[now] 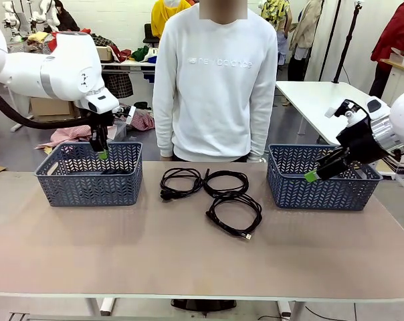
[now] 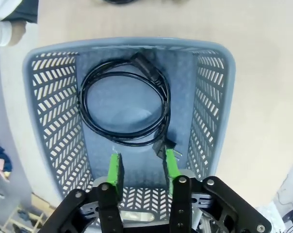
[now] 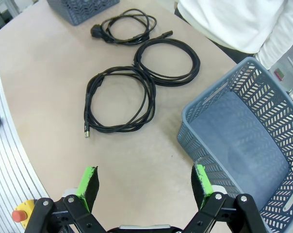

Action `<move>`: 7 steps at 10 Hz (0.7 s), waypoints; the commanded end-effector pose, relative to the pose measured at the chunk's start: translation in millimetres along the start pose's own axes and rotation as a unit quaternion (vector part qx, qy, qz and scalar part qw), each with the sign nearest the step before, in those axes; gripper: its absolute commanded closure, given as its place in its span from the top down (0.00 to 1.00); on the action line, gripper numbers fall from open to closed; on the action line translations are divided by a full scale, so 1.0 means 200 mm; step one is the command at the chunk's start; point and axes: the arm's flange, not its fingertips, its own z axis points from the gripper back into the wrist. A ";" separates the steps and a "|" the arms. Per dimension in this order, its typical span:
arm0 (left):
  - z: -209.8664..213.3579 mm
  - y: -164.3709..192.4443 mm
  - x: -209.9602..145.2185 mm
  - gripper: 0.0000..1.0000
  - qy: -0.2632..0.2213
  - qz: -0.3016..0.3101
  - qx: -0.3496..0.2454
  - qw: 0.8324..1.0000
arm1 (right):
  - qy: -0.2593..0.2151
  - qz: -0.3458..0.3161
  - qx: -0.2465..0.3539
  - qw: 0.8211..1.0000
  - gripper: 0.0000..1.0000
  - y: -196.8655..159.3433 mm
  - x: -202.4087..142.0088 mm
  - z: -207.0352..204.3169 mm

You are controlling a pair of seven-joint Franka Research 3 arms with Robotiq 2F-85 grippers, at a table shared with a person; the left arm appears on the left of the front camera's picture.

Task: Organize the cables according to human instructions.
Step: Pick up a bundle of cables and place it in the basket indicated by the human.

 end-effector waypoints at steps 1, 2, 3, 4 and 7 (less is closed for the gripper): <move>0.01 -0.04 -0.03 0.59 0.000 0.006 -0.003 1.000 | -0.008 0.005 0.007 1.000 1.00 -0.02 0.00 -0.01; 0.02 -0.03 -0.03 0.93 -0.002 0.007 -0.006 1.000 | -0.008 0.005 0.007 1.000 1.00 -0.02 0.00 -0.01; 0.03 -0.03 -0.04 0.78 -0.004 0.008 -0.011 1.000 | -0.008 0.005 0.007 1.000 1.00 -0.02 0.00 -0.01; 0.02 -0.03 -0.04 1.00 -0.006 0.009 -0.017 1.000 | -0.008 0.005 0.007 1.000 1.00 -0.02 0.00 -0.01; 0.03 -0.04 -0.02 1.00 -0.013 0.006 -0.030 0.999 | -0.008 0.005 0.007 1.000 1.00 -0.02 0.00 -0.01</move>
